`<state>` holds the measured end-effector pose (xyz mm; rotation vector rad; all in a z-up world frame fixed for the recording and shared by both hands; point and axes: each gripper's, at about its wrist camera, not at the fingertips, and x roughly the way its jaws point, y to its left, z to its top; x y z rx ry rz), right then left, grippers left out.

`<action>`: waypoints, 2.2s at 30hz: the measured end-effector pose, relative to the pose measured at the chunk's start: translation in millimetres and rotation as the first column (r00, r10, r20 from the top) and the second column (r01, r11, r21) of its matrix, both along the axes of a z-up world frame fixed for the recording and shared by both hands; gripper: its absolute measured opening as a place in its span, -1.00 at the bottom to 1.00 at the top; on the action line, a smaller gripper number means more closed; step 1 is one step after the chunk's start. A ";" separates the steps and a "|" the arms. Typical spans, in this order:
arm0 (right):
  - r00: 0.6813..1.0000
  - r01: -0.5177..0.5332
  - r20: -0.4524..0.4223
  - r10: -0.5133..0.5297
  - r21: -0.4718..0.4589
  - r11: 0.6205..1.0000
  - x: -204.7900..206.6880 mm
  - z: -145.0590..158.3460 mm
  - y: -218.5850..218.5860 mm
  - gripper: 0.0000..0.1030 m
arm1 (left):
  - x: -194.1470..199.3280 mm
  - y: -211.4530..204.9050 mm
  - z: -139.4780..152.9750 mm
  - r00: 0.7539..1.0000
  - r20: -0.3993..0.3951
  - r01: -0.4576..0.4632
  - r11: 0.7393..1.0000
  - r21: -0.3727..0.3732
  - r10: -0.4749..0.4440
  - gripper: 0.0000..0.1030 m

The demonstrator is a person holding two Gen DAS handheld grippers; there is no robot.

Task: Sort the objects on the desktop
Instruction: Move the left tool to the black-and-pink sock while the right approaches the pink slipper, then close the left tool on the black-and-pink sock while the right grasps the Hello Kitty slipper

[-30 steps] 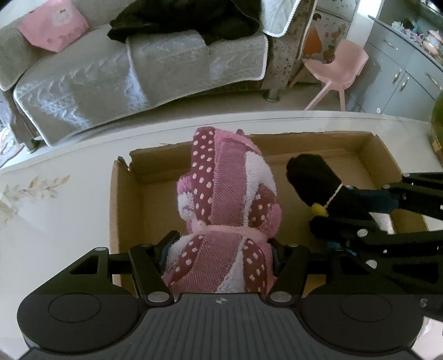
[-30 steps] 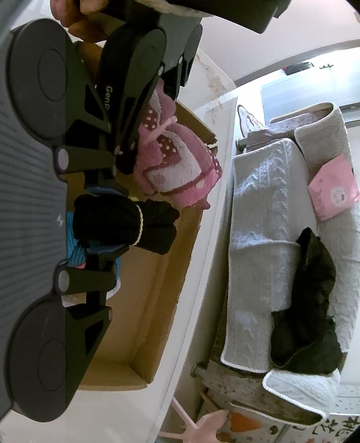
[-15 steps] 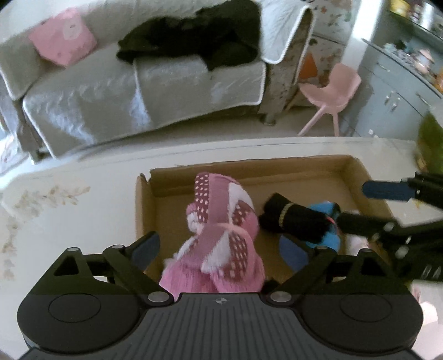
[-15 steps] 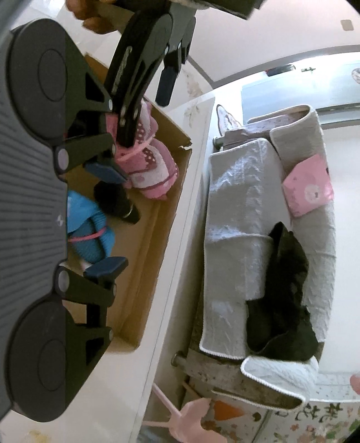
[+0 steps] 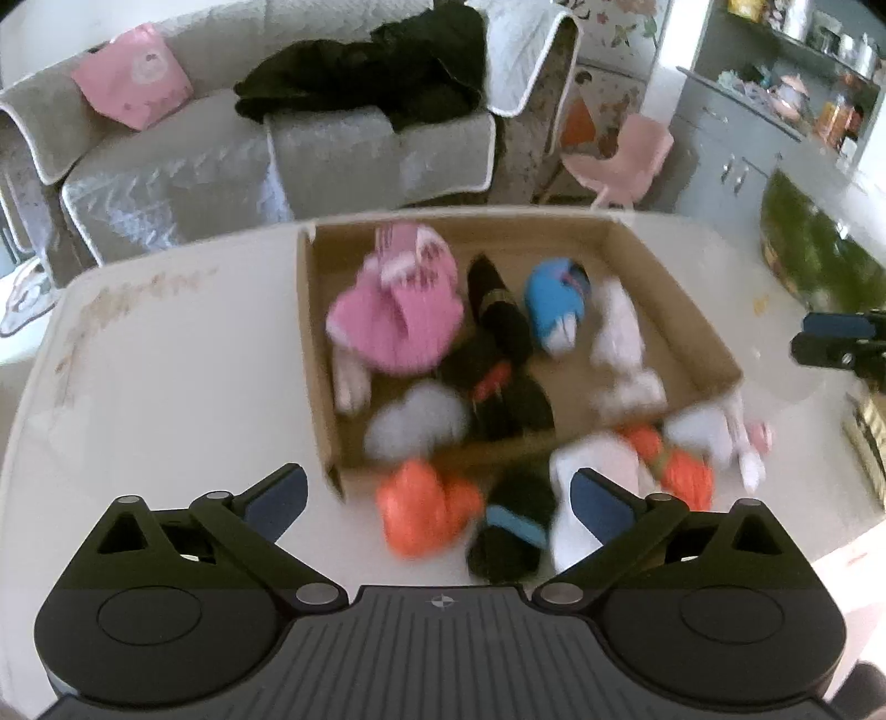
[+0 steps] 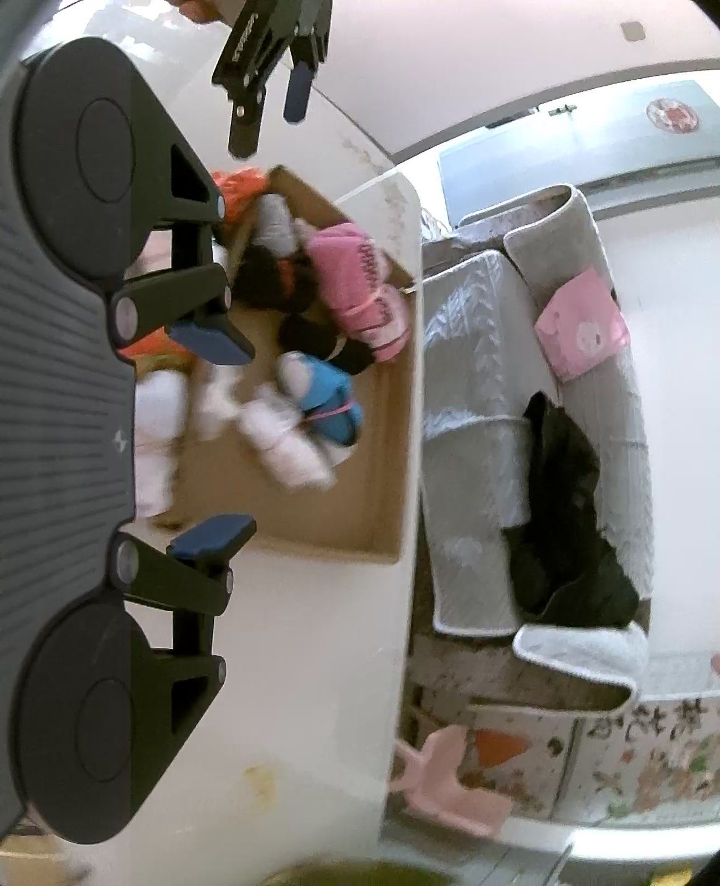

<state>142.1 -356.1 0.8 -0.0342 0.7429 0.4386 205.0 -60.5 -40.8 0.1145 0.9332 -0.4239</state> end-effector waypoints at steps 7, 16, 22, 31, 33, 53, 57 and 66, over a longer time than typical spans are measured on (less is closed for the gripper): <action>0.998 0.056 -0.032 -0.055 0.022 0.998 -48.5 -21.0 -27.0 0.10 | -52.8 16.8 -19.0 0.999 -0.045 -0.008 1.000 -0.022 0.007 0.98; 0.993 0.112 -0.046 -0.111 0.016 0.994 -66.6 -44.9 -48.5 0.19 | -108.7 23.2 -36.3 1.000 0.005 -0.011 0.999 0.041 0.011 0.99; 0.987 0.156 -0.045 -0.156 0.003 0.988 -54.9 -64.2 -61.0 0.19 | -109.9 24.2 -48.1 0.999 0.045 0.000 0.997 0.078 -0.003 0.99; 0.994 0.109 -0.013 -0.110 -0.048 0.993 -34.3 -80.6 -57.7 0.16 | -88.8 28.7 -64.0 0.999 0.054 -0.012 0.994 0.108 0.007 0.98; 0.996 0.092 -0.008 -0.092 -0.056 0.994 -30.1 -82.5 -56.4 0.16 | -86.3 27.7 -64.3 0.998 0.063 -0.009 0.995 0.104 0.003 0.98; 1.000 0.003 -0.002 -0.003 -0.124 0.992 -11.7 -100.1 -51.5 0.09 | -69.8 14.0 -75.5 0.997 0.072 -0.005 0.992 0.123 -0.004 0.98; 1.000 -0.004 0.007 0.005 -0.129 0.992 -12.9 -100.5 -50.5 0.09 | -67.4 11.1 -75.8 0.997 0.073 -0.002 0.993 0.118 -0.007 0.98; 1.000 -0.002 0.015 0.004 -0.131 0.991 -12.3 -100.5 -51.0 0.04 | -68.8 1.3 -76.4 0.997 0.078 0.020 0.994 0.111 -0.029 0.98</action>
